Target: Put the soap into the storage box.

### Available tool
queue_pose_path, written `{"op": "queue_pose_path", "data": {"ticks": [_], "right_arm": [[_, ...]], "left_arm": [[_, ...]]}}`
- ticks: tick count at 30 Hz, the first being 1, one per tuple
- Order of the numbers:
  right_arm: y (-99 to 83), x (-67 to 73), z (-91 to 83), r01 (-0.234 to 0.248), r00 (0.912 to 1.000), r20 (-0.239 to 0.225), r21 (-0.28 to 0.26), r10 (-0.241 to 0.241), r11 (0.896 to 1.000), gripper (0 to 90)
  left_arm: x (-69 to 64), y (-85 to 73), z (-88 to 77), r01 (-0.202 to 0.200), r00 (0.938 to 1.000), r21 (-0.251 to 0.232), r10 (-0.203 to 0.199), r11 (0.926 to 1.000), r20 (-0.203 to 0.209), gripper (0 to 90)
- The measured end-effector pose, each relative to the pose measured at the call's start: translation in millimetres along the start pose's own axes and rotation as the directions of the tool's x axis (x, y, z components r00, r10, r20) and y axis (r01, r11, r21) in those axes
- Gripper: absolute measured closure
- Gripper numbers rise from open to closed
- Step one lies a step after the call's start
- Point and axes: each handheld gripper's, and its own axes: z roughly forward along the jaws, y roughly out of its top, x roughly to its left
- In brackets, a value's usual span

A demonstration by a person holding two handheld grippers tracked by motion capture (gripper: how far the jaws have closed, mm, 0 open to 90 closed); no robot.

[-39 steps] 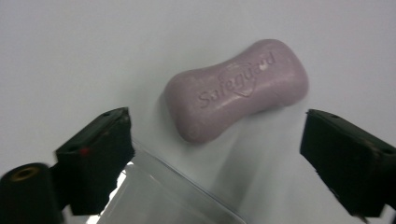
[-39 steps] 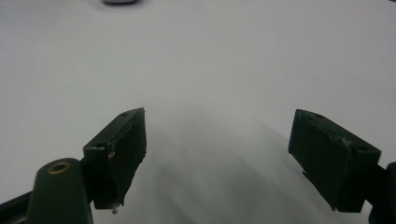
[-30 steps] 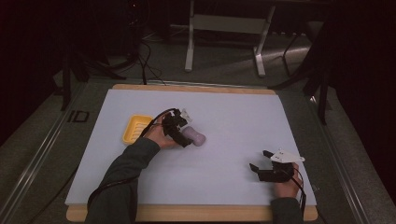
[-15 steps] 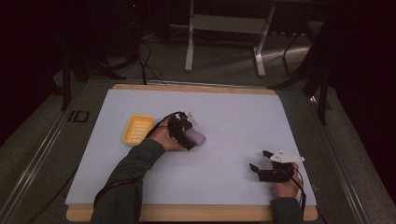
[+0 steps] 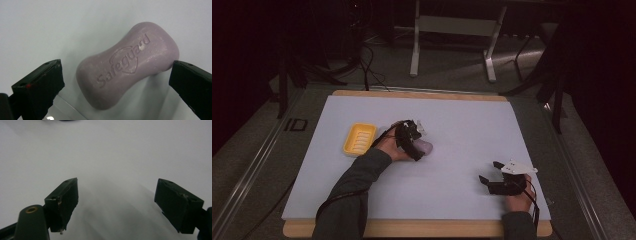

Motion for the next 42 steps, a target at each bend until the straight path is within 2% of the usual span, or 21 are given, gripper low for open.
{"op": "queue_pose_path", "data": {"ticks": [8, 9, 14, 15, 18, 20, 24, 26, 27, 31, 37, 42], "right_arm": [[0.1, 0.1, 0.2, 0.002, 1.0000, 0.000, 0.003, -0.002, 1.000, 18.9], [0.1, 0.2, 0.2, 0.001, 1.0000, -0.001, 0.003, -0.001, 1.000, 18.9], [0.2, 0.3, 0.3, 0.003, 1.0000, -0.001, 0.006, -0.003, 1.000, 18.9], [0.2, 0.3, 0.4, 0.002, 1.0000, -0.002, 0.006, -0.002, 1.000, 18.9], [0.2, 0.4, 0.4, 0.002, 1.0000, -0.002, 0.006, -0.002, 1.000, 18.9], [0.2, 0.4, 0.5, 0.002, 1.0000, -0.002, 0.007, -0.002, 1.000, 18.9], [0.4, 0.6, 0.8, 0.005, 1.0000, -0.001, 0.010, -0.005, 1.000, 18.9], [0.4, 0.6, 1.0, 0.006, 1.0000, -0.001, 0.009, -0.006, 1.000, 18.9], [0.4, 0.6, 1.0, 0.007, 1.0000, -0.001, 0.010, -0.007, 1.000, 18.9], [0.4, 0.5, 1.2, 0.009, 1.0000, -0.002, 0.013, -0.009, 1.000, 18.9], [0.6, 0.7, 1.5, 0.010, 0.9999, -0.002, 0.016, -0.010, 1.000, 18.9], [0.7, 0.8, 1.5, 0.008, 1.0000, -0.003, 0.018, -0.008, 1.000, 18.9]], "left_arm": [[4.5, 6.7, 4.3, 0.022, 0.9997, 0.002, -0.022, 0.9998, -0.010, 0.9], [7.0, 8.4, 5.5, 0.039, 0.9991, 0.000, -0.039, 0.9992, -0.017, 0.9], [13.2, 12.0, 4.2, 0.080, 0.9964, -0.020, -0.080, 0.9966, -0.025, 10.5], [15.2, 12.5, 4.4, 0.096, 0.9953, -0.028, -0.095, 0.9950, 0.021, 14.6], [15.6, 12.2, 5.7, 0.095, 0.9923, -0.029, -0.093, 0.9950, 0.082, 21.6], [15.5, 11.8, 8.0, 0.092, 0.9898, -0.020, -0.089, 0.9956, 0.111, 21.6], [15.0, 11.5, 14.3, 0.085, 0.9881, 0.022, -0.088, 0.9961, 0.126, 21.7], [15.2, 11.4, 15.8, 0.075, 0.9885, 0.034, -0.079, 0.9966, 0.129, 23.4], [15.7, 11.2, 16.6, 0.071, 0.9879, 0.040, -0.075, 0.9967, 0.135, 26.9], [17.4, 12.5, 16.7, 0.076, 0.9874, 0.055, -0.083, 0.9956, 0.135, 33.8], [18.8, 15.3, 16.4, 0.072, 0.9858, 0.085, -0.084, 0.9938, 0.145, 38.7], [20.6, 16.3, 15.4, 0.088, 0.9825, 0.107, -0.104, 0.9904, 0.155, 44.3]]}}
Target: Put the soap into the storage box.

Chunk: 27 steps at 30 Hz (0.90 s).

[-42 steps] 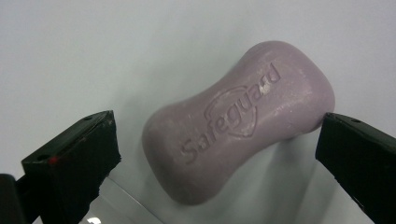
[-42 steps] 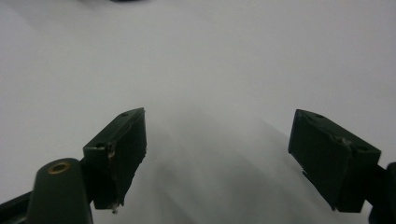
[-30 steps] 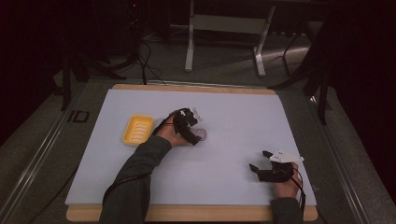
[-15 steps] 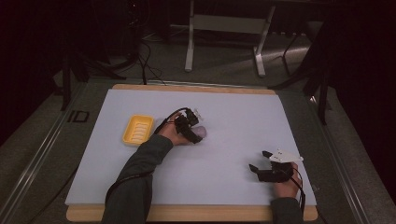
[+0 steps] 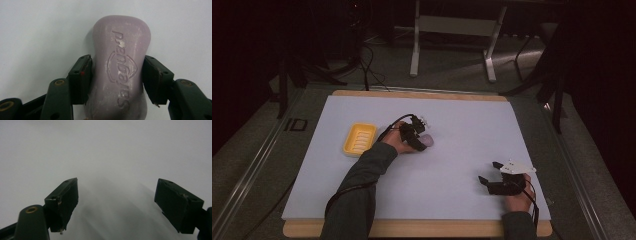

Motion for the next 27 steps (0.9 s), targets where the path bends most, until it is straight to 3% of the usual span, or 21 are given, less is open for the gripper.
{"op": "queue_pose_path", "data": {"ticks": [21, 23, 27], "right_arm": [[0.4, 0.2, 1.1, 0.006, 1.0000, -0.003, 0.011, -0.006, 1.000, 18.9], [0.5, 0.4, 1.2, 0.005, 1.0000, -0.003, 0.012, -0.005, 1.000, 18.9], [0.5, 0.5, 1.2, 0.006, 1.0000, -0.003, 0.013, -0.006, 1.000, 18.9]], "left_arm": [[3.4, 12.3, 2.3, 0.028, 0.9995, 0.066, -0.029, 0.9974, 0.012, 44.1], [2.9, 16.2, 3.0, 0.043, 0.9990, 0.092, -0.044, 0.9948, 0.004, 44.7], [1.3, 20.4, 3.4, 0.034, 0.9994, 0.122, -0.034, 0.9919, -0.007, 47.4]]}}
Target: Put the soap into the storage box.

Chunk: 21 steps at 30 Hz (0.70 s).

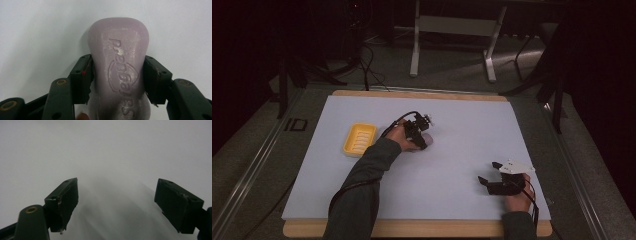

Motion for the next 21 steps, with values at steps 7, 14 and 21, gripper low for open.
{"op": "queue_pose_path", "data": {"ticks": [7, 14, 21], "right_arm": [[0.1, 0.0, 0.4, 0.003, 1.0000, -0.002, 0.002, -0.003, 1.000, 18.9], [0.1, 0.0, 0.4, 0.003, 1.0000, -0.002, 0.002, -0.003, 1.000, 18.9], [0.1, 0.0, 0.4, 0.003, 1.0000, -0.001, 0.002, -0.003, 1.000, 18.9]], "left_arm": [[-1.4, 3.5, -0.5, 0.004, 1.0000, 0.035, -0.004, 0.9994, -0.004, 49.2], [-1.8, 1.8, -1.9, -0.001, 1.0000, 0.044, 0.001, 0.9990, 0.003, 49.6], [2.6, -3.4, -4.5, 0.013, 0.9999, 0.045, -0.013, 0.9989, 0.004, 49.7]]}}
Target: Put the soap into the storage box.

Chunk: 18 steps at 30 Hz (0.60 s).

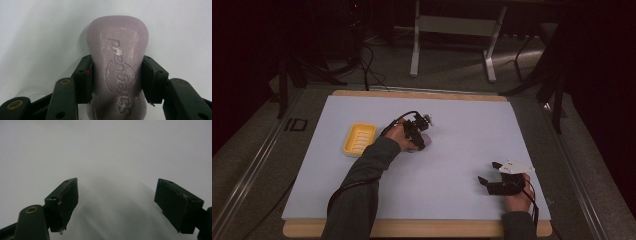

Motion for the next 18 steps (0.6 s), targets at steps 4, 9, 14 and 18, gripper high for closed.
{"op": "queue_pose_path", "data": {"ticks": [4, 9, 14, 18], "right_arm": [[0.0, 0.1, 0.0, 0.000, 1.0000, 0.000, 0.001, 0.000, 1.000, 18.9], [0.0, 0.1, 0.1, 0.000, 1.0000, 0.001, 0.000, 0.000, 1.000, 18.9], [0.0, 0.2, -0.1, -0.001, 1.0000, 0.002, 0.000, 0.001, 1.000, 18.9], [0.0, 0.2, -0.3, -0.002, 1.0000, 0.002, -0.001, 0.002, 1.000, 18.9]], "left_arm": [[5.2, -5.8, -2.9, 0.021, 0.9997, -0.014, -0.021, 0.9997, 0.007, 49.7], [9.6, -11.3, -9.6, 0.034, 0.9994, -0.030, -0.034, 0.9990, 0.007, 49.7], [10.5, -14.0, -18.4, 0.039, 0.9992, -0.045, -0.039, 0.9982, 0.003, 49.7], [13.3, -15.5, -24.2, 0.042, 0.9991, -0.044, -0.043, 0.9981, -0.004, 49.7]]}}
